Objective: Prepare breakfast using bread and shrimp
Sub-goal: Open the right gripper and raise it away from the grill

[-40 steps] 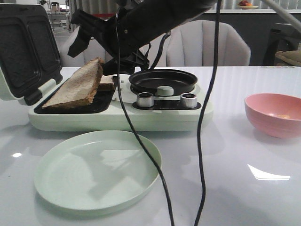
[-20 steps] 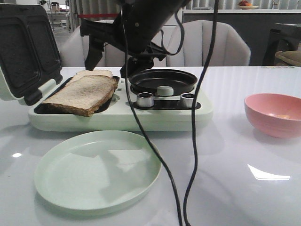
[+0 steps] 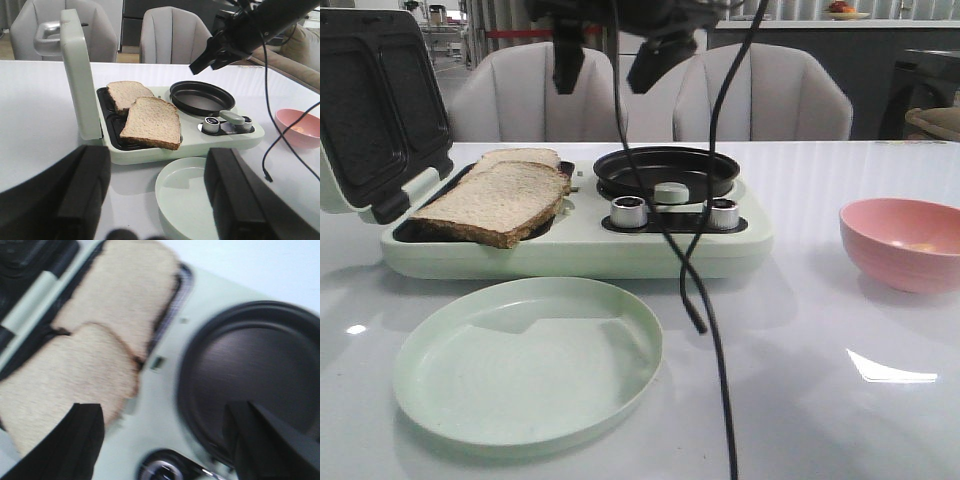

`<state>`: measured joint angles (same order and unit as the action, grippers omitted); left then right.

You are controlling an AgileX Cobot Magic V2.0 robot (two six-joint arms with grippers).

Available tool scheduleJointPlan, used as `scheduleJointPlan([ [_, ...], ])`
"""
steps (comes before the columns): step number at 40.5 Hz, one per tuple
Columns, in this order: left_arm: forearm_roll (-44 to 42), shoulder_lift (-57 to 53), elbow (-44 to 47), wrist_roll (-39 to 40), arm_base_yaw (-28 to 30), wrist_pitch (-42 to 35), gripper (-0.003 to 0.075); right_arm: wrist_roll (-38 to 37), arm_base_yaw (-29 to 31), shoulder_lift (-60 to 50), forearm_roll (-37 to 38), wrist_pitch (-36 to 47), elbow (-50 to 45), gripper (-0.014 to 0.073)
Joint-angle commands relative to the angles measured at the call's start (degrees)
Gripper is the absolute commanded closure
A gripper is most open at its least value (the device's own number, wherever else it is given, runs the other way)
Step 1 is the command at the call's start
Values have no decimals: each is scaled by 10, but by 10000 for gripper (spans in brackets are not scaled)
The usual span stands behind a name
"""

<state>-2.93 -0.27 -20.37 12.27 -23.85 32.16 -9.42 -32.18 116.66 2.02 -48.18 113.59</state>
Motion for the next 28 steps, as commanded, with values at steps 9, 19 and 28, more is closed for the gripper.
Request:
scheduleJointPlan([
  [9,-1,-12,-17,5,-1,-50,265,-45,5,-118,137,-82,23,-1],
  [19,-1,-12,-17,5,-1,-50,265,-45,5,-216,136,-46,-94,-1],
  [28,1,-12,-17,5,-1,-50,265,-46,5,-367,132,55,-285,-1],
])
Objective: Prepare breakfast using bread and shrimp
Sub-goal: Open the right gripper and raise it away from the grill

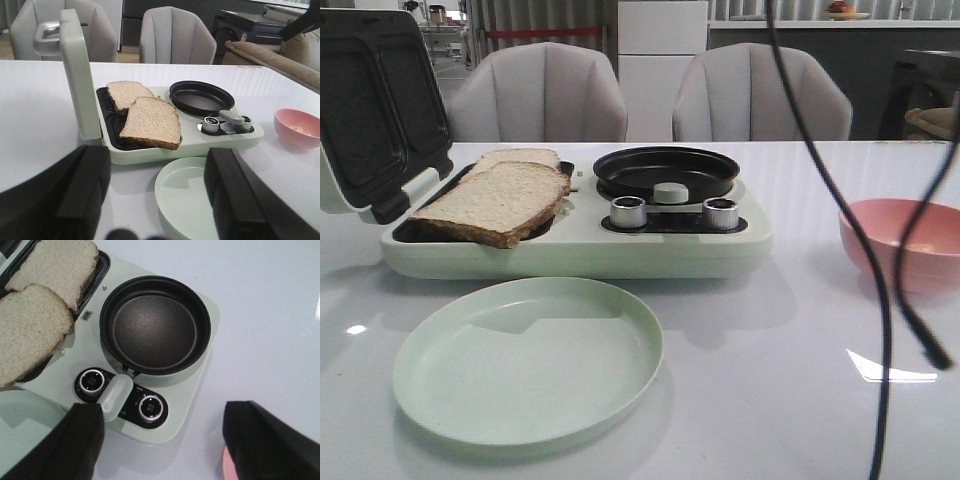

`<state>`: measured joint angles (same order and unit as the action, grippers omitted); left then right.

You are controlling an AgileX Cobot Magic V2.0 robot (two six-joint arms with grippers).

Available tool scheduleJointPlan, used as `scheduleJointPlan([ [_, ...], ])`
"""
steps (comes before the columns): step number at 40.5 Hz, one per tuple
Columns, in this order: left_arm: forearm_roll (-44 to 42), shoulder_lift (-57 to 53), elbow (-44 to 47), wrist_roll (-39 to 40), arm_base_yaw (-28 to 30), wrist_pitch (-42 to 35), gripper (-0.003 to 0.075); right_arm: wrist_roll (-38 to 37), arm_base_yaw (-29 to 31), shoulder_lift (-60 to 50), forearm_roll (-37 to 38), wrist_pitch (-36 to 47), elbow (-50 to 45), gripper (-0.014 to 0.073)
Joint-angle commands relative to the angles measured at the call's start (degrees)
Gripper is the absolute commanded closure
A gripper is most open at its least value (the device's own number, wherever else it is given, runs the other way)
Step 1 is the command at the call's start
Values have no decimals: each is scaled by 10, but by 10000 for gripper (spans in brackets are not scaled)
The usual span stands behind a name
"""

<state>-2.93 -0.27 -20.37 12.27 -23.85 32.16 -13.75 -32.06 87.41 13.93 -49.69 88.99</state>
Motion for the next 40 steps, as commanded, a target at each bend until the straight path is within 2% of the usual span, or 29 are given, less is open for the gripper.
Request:
scheduleJointPlan([
  [1,1,-12,-17,5,-1,-50,265,-3,4,-94,13,78,-62,-1],
  [21,1,-12,-16,5,-1,-51,265,-3,4,-418,13,321,-429,-1],
  [40,-11,-12,-16,5,-1,-50,265,-3,4,-786,-20,351,-663,-1],
])
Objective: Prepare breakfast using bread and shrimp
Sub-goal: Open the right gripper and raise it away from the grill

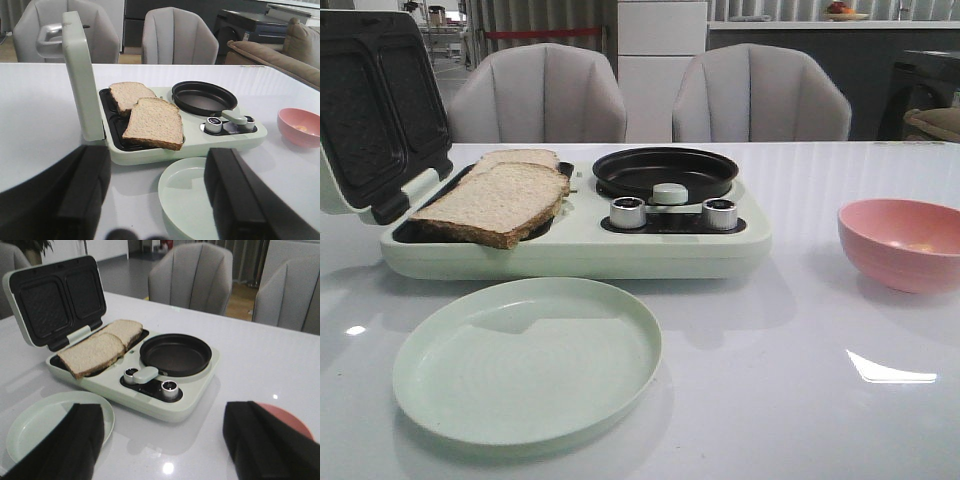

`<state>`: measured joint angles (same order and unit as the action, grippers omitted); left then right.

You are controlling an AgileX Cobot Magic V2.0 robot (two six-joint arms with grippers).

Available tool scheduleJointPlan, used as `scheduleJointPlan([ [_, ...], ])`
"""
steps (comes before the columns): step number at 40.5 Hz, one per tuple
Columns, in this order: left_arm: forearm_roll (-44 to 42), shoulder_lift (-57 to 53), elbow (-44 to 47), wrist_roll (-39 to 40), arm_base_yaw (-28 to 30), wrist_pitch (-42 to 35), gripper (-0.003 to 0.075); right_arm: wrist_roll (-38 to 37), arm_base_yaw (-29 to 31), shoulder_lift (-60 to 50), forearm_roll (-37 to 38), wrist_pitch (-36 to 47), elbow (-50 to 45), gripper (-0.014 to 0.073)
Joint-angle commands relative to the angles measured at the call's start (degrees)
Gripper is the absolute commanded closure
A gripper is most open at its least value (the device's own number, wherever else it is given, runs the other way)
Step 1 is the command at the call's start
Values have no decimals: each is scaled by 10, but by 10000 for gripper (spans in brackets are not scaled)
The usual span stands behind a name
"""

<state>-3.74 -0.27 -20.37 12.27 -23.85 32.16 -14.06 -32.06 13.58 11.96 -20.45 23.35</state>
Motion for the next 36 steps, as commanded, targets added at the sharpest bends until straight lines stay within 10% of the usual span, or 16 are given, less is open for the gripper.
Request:
scheduleJointPlan([
  [1,-3,-12,-16,5,-1,-50,265,0,4,-64,-4,58,-16,-1],
  [36,-3,122,-49,5,-1,-141,265,0,4,-148,-6,103,-126,-1],
])
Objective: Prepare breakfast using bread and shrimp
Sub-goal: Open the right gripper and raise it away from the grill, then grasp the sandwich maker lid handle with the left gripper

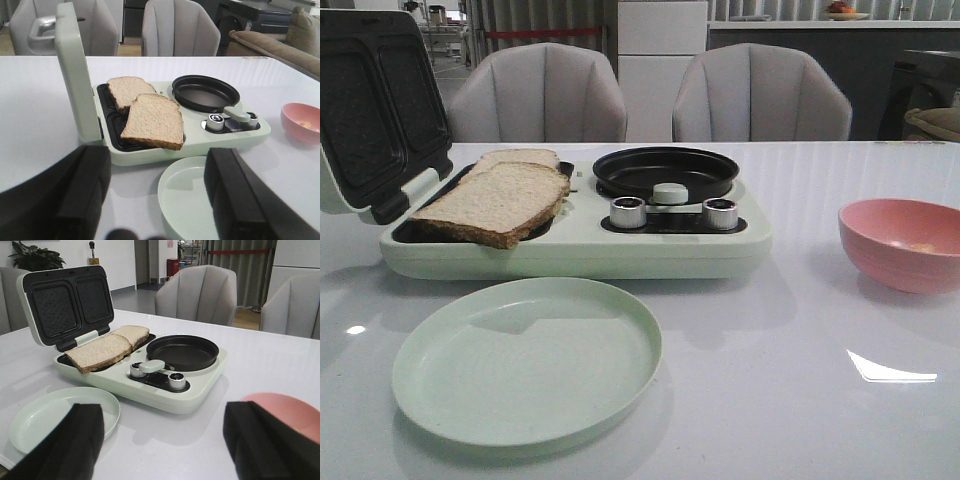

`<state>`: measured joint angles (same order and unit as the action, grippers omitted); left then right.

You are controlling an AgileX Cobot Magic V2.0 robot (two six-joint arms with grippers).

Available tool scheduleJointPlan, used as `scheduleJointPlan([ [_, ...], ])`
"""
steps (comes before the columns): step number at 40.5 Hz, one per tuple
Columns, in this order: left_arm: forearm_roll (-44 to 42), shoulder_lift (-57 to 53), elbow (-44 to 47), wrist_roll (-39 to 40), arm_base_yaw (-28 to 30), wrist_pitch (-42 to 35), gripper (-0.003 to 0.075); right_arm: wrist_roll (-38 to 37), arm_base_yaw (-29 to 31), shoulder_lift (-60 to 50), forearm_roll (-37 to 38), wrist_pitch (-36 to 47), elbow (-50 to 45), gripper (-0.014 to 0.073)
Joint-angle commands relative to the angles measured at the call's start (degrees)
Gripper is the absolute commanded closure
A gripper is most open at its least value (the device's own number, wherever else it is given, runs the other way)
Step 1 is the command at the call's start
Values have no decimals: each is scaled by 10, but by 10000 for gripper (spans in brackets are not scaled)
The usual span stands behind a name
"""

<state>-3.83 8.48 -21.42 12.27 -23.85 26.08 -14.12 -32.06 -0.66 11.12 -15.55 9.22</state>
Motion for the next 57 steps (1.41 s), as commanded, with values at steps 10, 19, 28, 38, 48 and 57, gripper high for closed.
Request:
scheduleJointPlan([
  [10,0,177,-156,8,0,-115,265,0,4,-5,3,54,15,-1],
  [19,0,326,-240,64,0,-156,265,0,4,-5,3,54,15,-1],
  [28,59,440,-337,95,75,-151,265,0,4,-5,3,54,15,-1],
  [38,147,529,-423,92,189,-90,282,0,4,-5,3,54,15,-1],
  [48,265,598,-475,-12,257,-36,303,0,4,-5,3,54,15,-1],
  [57,490,654,-476,-182,323,6,303,0,4,-5,3,54,15,-1],
])
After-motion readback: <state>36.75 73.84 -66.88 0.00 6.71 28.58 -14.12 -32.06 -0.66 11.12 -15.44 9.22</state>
